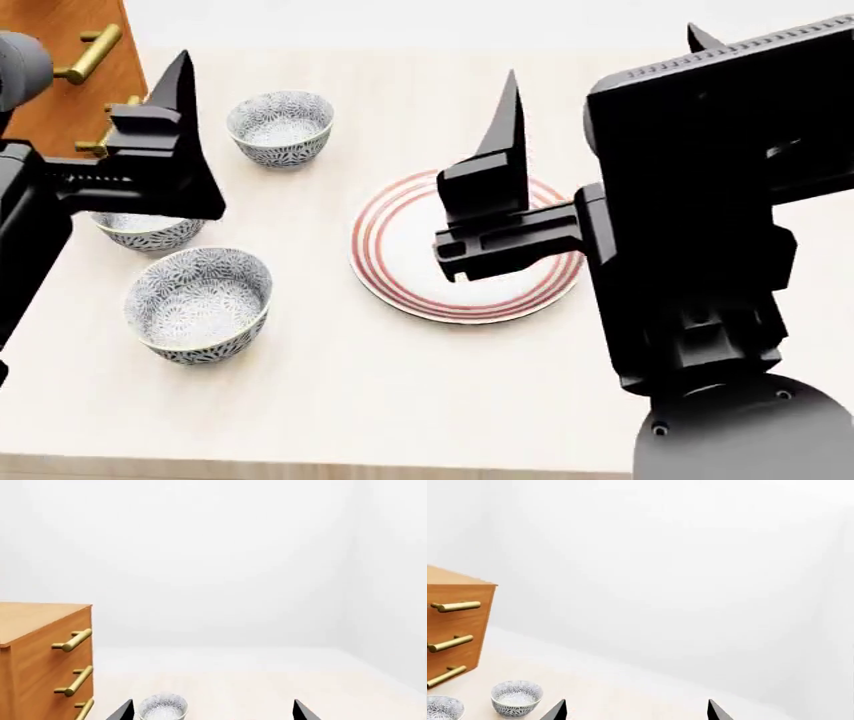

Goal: Put the bowl at the front on the plate.

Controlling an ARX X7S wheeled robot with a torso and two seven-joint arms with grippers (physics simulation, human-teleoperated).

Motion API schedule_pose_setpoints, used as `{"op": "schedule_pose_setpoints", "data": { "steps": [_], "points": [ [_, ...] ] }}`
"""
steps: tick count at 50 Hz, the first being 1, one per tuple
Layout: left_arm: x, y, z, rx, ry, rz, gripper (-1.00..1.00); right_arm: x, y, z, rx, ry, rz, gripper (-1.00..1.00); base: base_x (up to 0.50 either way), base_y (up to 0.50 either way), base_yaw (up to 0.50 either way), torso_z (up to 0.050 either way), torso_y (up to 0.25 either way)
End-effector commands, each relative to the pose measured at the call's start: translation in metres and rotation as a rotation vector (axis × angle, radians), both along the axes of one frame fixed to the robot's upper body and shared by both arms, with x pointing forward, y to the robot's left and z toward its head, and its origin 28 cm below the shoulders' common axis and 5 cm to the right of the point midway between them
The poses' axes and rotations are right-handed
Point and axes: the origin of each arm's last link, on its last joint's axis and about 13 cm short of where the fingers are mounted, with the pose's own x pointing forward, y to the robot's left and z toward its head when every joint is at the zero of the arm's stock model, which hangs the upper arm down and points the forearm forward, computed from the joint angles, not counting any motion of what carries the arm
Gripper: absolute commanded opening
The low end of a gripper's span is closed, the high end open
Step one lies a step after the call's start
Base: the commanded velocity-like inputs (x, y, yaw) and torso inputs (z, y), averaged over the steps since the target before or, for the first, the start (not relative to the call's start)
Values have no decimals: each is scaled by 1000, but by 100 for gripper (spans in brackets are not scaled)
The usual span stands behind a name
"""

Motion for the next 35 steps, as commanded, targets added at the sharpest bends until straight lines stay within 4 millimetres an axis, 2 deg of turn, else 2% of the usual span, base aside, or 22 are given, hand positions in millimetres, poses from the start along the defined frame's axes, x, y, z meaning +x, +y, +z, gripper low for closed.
{"op": "schedule_pose_setpoints", "data": {
  "steps": [1, 19, 26, 35],
  "points": [
    [-2, -2, 37, 6, -49, -8, 100, -5, -1, 37, -69, -45, 4, 100, 0, 0, 0, 0, 0],
    [-4, 0, 66, -18, -75, 6, 100, -9, -3, 53, -90, -61, 2, 100, 0, 0, 0, 0, 0],
    [-5, 0, 67, -22, -82, 4, 100, -8, -3, 54, -90, -54, 1, 100, 0, 0, 0, 0, 0],
    [-3, 1, 59, -11, -65, 6, 100, -8, -3, 53, -84, -47, 6, 100, 79, 0, 0, 0, 0]
  ]
}}
